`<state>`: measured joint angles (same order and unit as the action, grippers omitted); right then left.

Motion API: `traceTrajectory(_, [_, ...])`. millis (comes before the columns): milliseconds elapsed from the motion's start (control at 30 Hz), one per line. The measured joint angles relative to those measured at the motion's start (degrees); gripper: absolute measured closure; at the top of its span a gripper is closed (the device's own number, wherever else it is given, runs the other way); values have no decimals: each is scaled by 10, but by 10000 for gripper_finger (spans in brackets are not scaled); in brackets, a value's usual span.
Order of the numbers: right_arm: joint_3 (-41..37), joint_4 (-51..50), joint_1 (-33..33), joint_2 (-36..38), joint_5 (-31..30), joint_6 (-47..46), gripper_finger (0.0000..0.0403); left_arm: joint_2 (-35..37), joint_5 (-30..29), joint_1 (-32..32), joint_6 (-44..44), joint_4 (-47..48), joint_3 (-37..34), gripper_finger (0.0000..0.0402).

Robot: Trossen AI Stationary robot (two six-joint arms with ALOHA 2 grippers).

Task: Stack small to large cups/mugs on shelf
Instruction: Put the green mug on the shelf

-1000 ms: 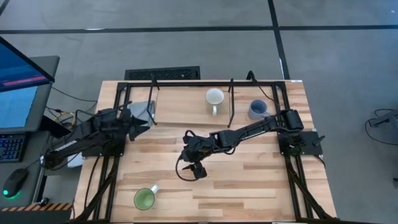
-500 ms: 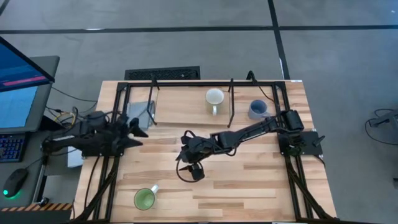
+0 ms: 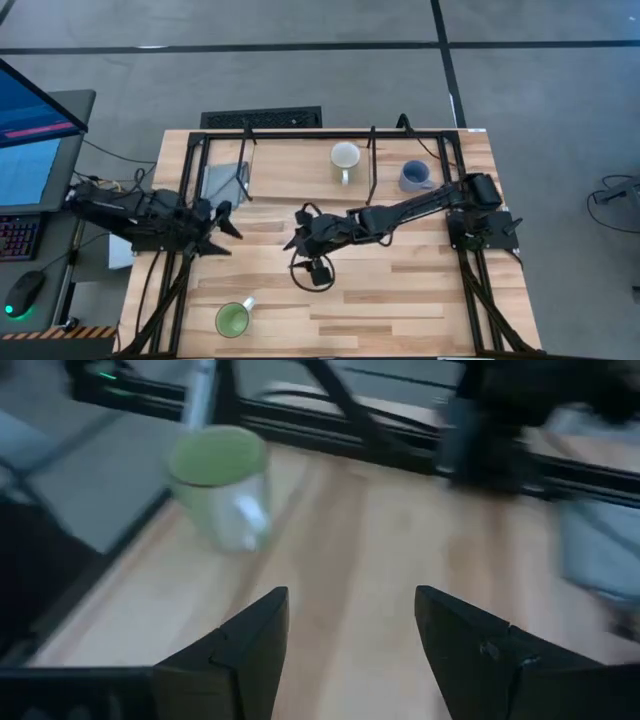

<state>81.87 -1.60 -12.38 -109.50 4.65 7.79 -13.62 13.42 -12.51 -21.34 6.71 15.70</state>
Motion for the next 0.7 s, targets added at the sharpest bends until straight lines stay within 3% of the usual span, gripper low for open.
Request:
traceTrajectory(300, [0, -123, -46, 98, -207, -2, 163, -67, 19, -91, 75, 0, 0, 150])
traceTrajectory(567, [0, -195, -109, 158, -374, -44, 163, -101, 120, -121, 138, 4, 0, 150])
traceTrajectory(700, [0, -220, -139, 178, -475, -75, 163, -130, 136, -123, 182, 3, 0, 150])
